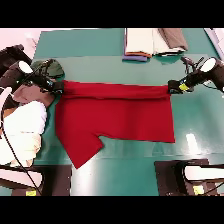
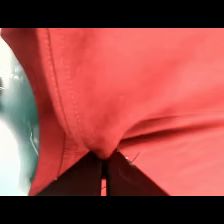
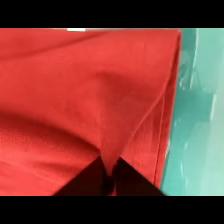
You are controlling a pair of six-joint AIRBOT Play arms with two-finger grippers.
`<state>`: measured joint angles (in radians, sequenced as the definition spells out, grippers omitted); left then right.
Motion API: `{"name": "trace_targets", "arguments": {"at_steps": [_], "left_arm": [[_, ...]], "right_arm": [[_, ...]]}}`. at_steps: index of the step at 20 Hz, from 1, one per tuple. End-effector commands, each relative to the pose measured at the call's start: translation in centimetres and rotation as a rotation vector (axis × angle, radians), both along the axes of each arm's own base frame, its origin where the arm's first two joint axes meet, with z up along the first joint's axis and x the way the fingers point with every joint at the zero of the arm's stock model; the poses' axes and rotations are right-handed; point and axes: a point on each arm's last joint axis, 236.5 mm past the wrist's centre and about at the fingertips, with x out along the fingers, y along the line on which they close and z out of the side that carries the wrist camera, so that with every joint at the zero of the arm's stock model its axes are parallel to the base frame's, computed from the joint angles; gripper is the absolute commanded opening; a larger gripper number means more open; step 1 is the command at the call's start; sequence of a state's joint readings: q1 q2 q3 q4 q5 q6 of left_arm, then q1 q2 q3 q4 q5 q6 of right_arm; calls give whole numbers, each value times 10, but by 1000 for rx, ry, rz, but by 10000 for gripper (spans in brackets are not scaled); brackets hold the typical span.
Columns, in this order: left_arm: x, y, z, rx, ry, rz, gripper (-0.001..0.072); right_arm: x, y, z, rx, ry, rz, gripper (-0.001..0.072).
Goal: Fold the shirts.
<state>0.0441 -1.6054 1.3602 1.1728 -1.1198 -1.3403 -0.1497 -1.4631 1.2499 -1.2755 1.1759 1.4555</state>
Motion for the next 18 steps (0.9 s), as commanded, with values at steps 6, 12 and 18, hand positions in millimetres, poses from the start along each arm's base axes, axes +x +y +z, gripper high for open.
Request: {"name": "trace_targets", "arguments": {"at_steps": [6,12,18], "left_arm": [[-37,30,43,17,24,38,478],[-145,47,42,62,82,120,478],[-203,36,17,41,147,174,478]], "right_arm": [[-32,1,37,89,18,16,339],[-162,-24,-8,151,224,-117,452],[-237,-6,-61,261,384,-230,485]]}}
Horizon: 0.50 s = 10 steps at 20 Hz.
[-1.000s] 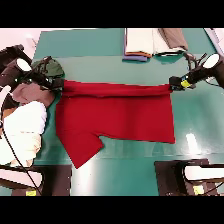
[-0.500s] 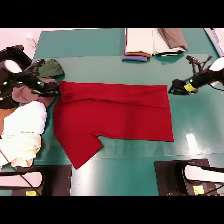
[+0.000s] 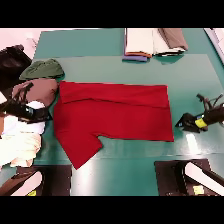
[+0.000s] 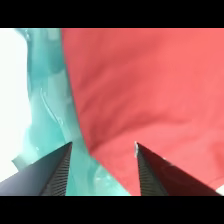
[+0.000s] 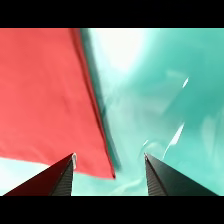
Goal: Fold the shirts.
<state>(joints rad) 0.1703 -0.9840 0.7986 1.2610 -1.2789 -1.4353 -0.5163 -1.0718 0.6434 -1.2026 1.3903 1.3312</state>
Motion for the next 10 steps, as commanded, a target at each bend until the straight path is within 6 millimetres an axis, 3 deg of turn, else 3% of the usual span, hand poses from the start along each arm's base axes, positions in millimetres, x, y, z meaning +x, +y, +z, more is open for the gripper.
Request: {"name": "trace_targets", "arguments": {"at_steps": [1,5,8,9,10], "left_arm": [[-22,-2,-9,-3,19,33,479],[-20,-2,-9,-3,13,35,478],[-31,0,-11,9,58,19,478],[-37,1,-13,15,82,14,478],[-44,0,-16,12,108,14,478]], "right_arm": [[-31,20,-24,59,56,-28,451],[-34,46,-39,59,86,104,441],[-18,56,-35,25,46,214,60],[-11,58,-29,15,21,234,15],[-4,59,-22,3,-10,247,15]]}}
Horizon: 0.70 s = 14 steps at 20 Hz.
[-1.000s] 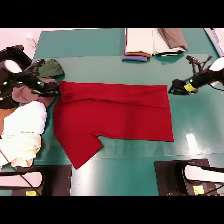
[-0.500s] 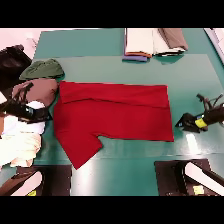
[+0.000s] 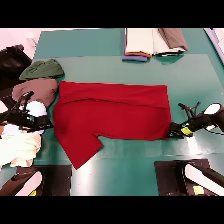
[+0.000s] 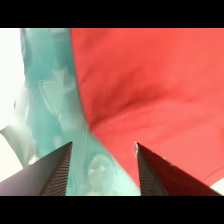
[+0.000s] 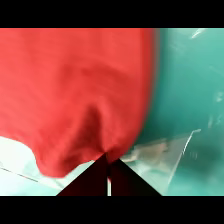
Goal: Fold the shirts.
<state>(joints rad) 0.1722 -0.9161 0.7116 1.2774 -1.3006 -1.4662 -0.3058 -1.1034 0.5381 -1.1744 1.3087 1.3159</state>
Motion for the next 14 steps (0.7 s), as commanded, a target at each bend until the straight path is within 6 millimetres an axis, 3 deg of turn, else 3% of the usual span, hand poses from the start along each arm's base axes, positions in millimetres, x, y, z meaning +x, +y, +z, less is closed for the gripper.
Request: {"name": "trace_targets", "arguments": {"at_steps": [1,8,14], "left_arm": [[-21,0,-10,1,81,5,479],[-63,-35,-61,-142,201,79,479],[-59,-64,-70,-242,157,100,477]], "right_arm": [[20,6,14,-33,-88,68,15],[30,4,33,-62,-192,63,15],[31,4,33,-63,-197,61,15]]}}
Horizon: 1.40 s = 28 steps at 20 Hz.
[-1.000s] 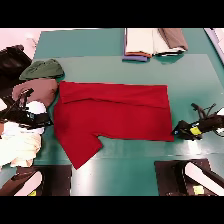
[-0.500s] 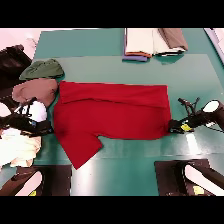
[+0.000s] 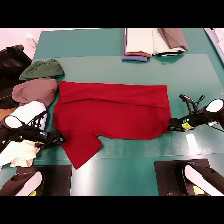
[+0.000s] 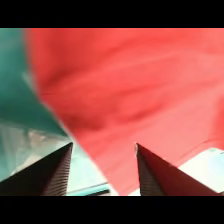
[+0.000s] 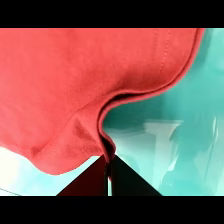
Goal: Fold the shirts.
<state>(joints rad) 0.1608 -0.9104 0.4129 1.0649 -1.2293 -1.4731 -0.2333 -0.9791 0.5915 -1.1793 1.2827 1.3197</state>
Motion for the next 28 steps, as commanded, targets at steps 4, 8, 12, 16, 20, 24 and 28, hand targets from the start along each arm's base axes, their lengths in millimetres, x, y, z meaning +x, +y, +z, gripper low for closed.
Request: {"name": "trace_targets", "arguments": {"at_steps": [4,8,12,16,20,24,28], "left_arm": [[8,-20,-2,-16,-62,-47,23],[15,-8,30,47,-159,-76,20],[-22,-3,64,85,-202,-118,21],[-52,-19,85,18,-198,-152,21],[-39,-23,103,7,-269,-153,21],[13,-10,122,67,-401,-110,21],[90,1,123,102,-479,-94,22]], "right_arm": [[-2,1,2,4,6,4,14],[-15,-4,3,-21,43,35,14],[-33,-24,16,-129,47,44,14],[-52,-40,35,-221,21,49,14],[-50,-39,50,-231,-29,20,13],[-5,-48,73,-238,-92,9,13],[55,-48,81,-190,-132,-9,14]]}}
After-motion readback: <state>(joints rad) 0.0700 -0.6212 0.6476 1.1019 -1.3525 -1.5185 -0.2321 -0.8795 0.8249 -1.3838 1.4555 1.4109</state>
